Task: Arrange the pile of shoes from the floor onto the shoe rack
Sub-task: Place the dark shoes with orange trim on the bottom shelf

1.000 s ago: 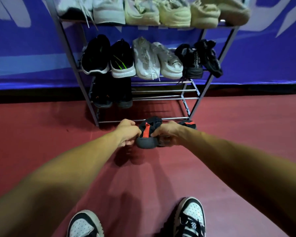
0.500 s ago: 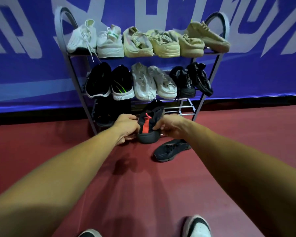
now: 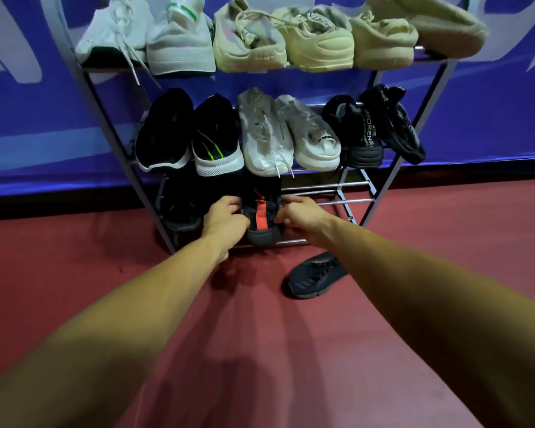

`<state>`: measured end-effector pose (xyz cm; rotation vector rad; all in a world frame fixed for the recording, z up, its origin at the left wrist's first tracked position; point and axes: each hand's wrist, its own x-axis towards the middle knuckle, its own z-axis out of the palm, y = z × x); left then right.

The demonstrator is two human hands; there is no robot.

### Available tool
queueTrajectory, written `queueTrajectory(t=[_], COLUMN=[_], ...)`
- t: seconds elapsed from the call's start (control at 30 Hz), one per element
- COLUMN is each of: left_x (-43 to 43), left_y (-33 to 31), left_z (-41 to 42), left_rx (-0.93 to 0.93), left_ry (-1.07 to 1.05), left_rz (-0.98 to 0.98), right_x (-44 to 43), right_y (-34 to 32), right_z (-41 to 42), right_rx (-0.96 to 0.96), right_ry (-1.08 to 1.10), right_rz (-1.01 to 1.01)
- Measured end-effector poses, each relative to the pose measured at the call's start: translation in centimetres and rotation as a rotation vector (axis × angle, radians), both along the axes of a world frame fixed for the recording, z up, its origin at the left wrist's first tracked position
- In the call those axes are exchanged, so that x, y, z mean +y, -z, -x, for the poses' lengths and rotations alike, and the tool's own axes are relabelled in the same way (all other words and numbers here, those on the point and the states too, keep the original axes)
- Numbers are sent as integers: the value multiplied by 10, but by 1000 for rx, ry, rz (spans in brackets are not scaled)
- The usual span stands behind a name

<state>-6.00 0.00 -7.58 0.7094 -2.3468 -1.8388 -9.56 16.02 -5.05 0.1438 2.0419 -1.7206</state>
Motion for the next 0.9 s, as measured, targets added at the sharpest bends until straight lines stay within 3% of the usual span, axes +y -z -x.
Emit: queueTrajectory(t=[0.33, 0.53, 0.77, 0.9], left_x=[-11, 0, 8, 23], left_y=[13, 11, 13, 19], left_z=[34, 39, 26, 13], left_rx=[-10, -41, 17, 67], left_ry=[78, 81, 200, 343], left_rz=[323, 524, 651, 622], right_x=[-13, -19, -16, -2], right_y=[31, 40, 50, 59], right_z=[33, 40, 36, 27], right_rx=[66, 156, 109, 66], right_ry=[-12, 158, 160, 115], right_rz=[15, -32, -146, -225])
